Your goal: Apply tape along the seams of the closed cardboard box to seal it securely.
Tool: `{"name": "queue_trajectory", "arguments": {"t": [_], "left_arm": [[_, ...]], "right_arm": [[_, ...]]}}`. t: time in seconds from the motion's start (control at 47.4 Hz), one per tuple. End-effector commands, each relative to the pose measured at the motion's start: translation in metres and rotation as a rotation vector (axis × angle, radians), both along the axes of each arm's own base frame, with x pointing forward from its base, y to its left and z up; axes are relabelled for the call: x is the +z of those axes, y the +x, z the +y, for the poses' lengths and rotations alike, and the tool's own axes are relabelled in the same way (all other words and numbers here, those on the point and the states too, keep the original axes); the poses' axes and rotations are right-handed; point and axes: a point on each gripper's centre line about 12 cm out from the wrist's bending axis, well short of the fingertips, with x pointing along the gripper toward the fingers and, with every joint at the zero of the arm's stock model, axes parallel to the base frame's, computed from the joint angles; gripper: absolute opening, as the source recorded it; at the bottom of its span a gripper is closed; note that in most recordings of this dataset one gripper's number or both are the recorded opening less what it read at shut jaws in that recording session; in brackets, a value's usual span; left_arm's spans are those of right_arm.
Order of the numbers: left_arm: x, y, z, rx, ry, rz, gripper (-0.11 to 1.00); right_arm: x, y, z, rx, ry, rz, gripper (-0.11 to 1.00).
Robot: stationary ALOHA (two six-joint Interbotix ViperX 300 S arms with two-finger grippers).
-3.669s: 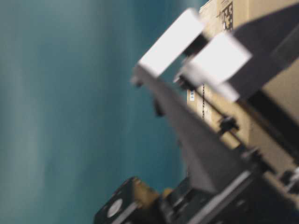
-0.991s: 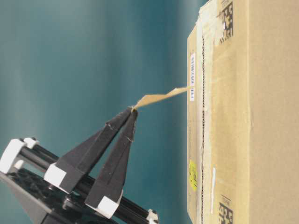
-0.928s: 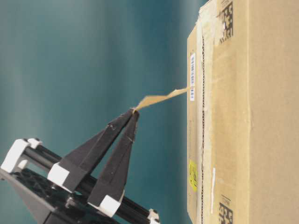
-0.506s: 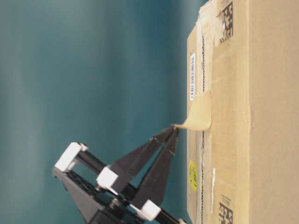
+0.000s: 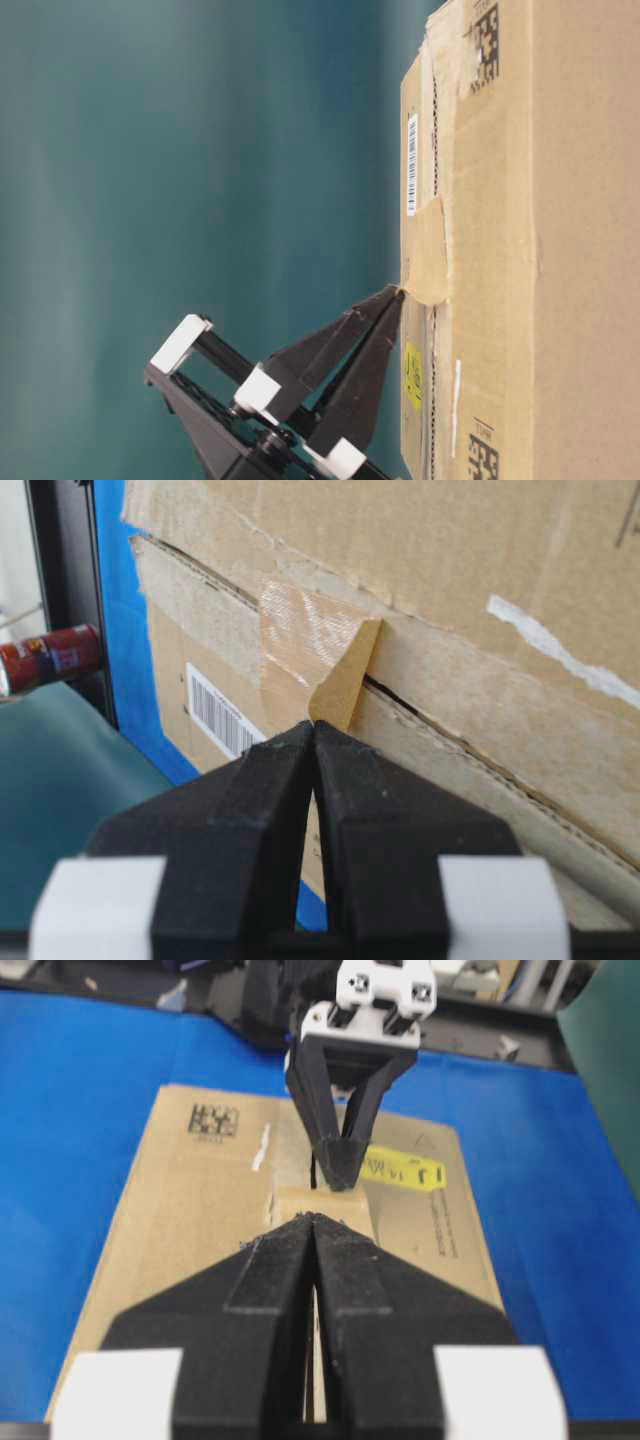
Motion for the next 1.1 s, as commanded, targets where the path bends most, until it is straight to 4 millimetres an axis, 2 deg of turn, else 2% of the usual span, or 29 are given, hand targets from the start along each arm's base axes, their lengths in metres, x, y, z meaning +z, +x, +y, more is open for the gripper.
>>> {"name": "queue_trajectory", "arguments": {"t": [0.0, 0.358, 0.59, 0.612, 0.675, 0.822, 0.865, 0.907, 1.075], "left_arm": [[0.006, 0.002, 0.002, 0.004, 0.002, -0.009, 0.01], [0.000, 0.002, 0.000, 0.005, -0.010, 0.025, 0.01], [0.000, 0.001, -0.001, 0.004, -0.011, 0.028, 0.01], [0.000, 0.001, -0.001, 0.003, -0.010, 0.029, 0.01], [0.000, 0.002, -0.001, 0.003, -0.010, 0.027, 0.01], [0.000, 0.001, -0.001, 0.002, -0.011, 0.028, 0.01], [0.000, 0.001, -0.001, 0.003, -0.012, 0.028, 0.01], [0.000, 0.001, -0.002, -0.001, -0.011, 0.028, 0.01], [0.000, 0.002, -0.003, -0.001, -0.012, 0.027, 0.01]], "right_arm": [[0.007, 0.003, 0.000, 0.000, 0.001, -0.032, 0.00], [0.001, 0.025, 0.000, -0.001, 0.002, -0.066, 0.00], [-0.002, 0.061, -0.003, -0.012, 0.015, -0.043, 0.01], [-0.002, 0.065, -0.004, -0.015, 0.017, -0.039, 0.03], [-0.001, 0.077, -0.007, -0.025, 0.019, -0.034, 0.17], [-0.001, 0.098, -0.014, -0.043, 0.019, -0.025, 0.62], [-0.002, 0.103, -0.015, -0.046, 0.019, -0.019, 0.71], [-0.003, 0.107, -0.015, -0.047, 0.021, -0.015, 0.71], [-0.009, 0.122, -0.016, -0.048, 0.021, 0.021, 0.55]]}}
